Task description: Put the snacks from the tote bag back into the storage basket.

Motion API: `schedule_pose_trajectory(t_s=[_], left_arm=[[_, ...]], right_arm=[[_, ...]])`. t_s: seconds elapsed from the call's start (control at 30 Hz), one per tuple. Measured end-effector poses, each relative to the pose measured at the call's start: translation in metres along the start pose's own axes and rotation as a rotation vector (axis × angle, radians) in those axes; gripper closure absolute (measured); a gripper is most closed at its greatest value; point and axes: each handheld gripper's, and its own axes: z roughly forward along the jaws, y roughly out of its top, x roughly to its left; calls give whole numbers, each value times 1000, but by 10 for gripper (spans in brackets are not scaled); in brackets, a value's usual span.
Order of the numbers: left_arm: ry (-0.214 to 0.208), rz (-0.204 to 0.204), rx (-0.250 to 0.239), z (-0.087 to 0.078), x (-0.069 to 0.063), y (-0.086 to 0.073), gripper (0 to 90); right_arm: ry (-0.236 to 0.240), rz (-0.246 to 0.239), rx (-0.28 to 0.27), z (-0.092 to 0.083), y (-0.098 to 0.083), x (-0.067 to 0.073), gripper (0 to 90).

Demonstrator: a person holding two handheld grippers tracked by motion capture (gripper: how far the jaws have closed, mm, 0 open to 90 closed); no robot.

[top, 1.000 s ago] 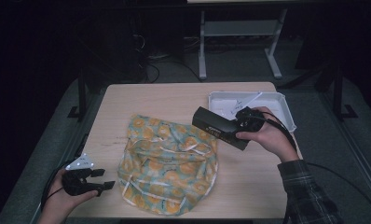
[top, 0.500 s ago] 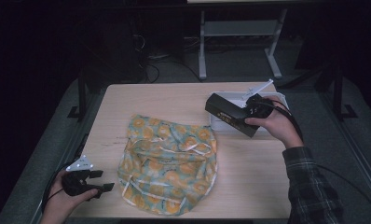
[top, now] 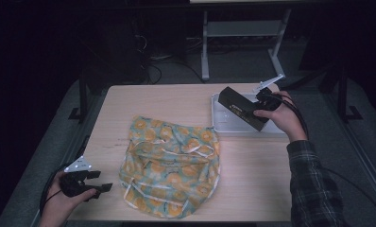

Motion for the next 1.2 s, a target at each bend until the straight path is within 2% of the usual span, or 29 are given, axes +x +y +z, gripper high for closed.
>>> schedule_pose_trajectory(t_s=[0.27,0.4,0.57,0.93,1.2], left_arm=[[7,4,0,1,0,0,256],[8,10,10,2,1,0,256],[7,12,7,3,1,-1,256],[-6,7,19,6,1,-2,264],[-8,9,27,6,1,-2,265]], right_arm=[[-10,73,13,20,-8,-23,411],[-30,64,50,28,-8,-31,411],[-11,61,68,36,-11,-37,410],[3,75,109,47,-28,-44,403],[-5,66,137,49,-31,-45,394]])
